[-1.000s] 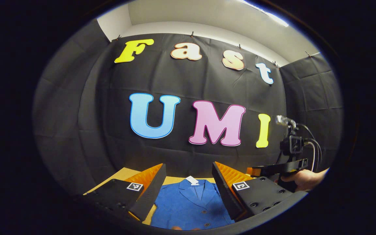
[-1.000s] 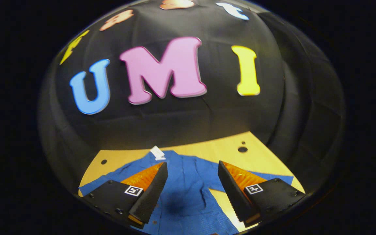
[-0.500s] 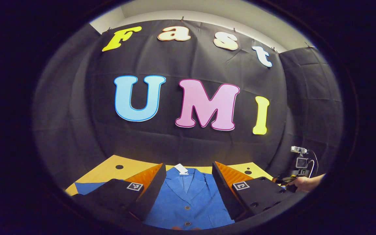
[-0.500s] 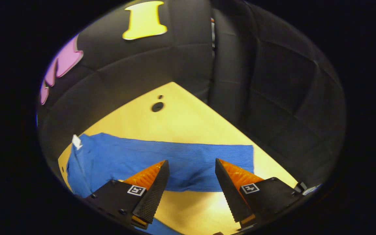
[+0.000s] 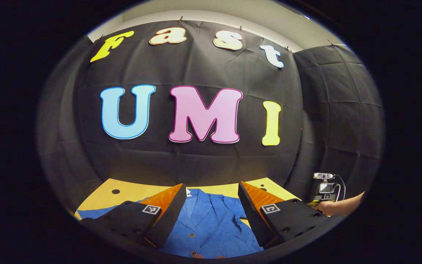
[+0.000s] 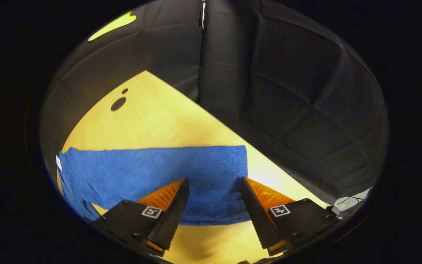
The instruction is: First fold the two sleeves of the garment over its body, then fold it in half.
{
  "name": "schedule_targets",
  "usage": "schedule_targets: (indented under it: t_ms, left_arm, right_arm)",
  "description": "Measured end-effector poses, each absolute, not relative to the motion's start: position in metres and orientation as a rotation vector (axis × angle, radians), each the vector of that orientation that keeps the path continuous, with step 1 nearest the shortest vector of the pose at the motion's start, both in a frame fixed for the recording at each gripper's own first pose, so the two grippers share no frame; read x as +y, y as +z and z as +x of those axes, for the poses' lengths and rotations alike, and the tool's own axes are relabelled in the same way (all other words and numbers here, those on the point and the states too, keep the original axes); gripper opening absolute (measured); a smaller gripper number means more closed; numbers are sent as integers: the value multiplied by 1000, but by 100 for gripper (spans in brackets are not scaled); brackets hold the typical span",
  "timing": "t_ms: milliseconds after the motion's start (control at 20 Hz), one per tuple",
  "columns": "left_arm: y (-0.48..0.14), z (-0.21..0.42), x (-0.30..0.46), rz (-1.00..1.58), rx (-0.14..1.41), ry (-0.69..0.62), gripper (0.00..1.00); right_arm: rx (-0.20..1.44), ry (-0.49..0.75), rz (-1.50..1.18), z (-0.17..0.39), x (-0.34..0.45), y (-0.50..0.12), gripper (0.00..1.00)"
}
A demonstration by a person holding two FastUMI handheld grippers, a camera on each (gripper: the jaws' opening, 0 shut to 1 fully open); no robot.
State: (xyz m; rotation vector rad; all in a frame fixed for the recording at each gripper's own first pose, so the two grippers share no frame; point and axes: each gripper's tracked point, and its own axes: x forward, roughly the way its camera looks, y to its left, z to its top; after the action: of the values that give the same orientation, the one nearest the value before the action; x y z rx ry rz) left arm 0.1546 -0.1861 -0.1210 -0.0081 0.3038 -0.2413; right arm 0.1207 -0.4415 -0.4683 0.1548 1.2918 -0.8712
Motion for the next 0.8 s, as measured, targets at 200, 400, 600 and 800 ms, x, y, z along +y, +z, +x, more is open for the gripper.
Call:
schedule_targets:
  t_ms: [200,400,600,800]
  left_arm:
    - [-125,145,-191,-27,319,-247,82]
    - [-125,138,-178,-30,323,-226,82]
    - [-129,133,-160,-43,339,-184,82]
    - [-133,128,-153,-47,359,-158,82]
  right_arm:
    - [1264,-917,169,101,-443,-468,92]
    - [1270,-950,220,106,-445,-475,43]
    - [1272,-939,279,107,-440,-477,13]
    - [1216,-866,445,118,-426,-474,1]
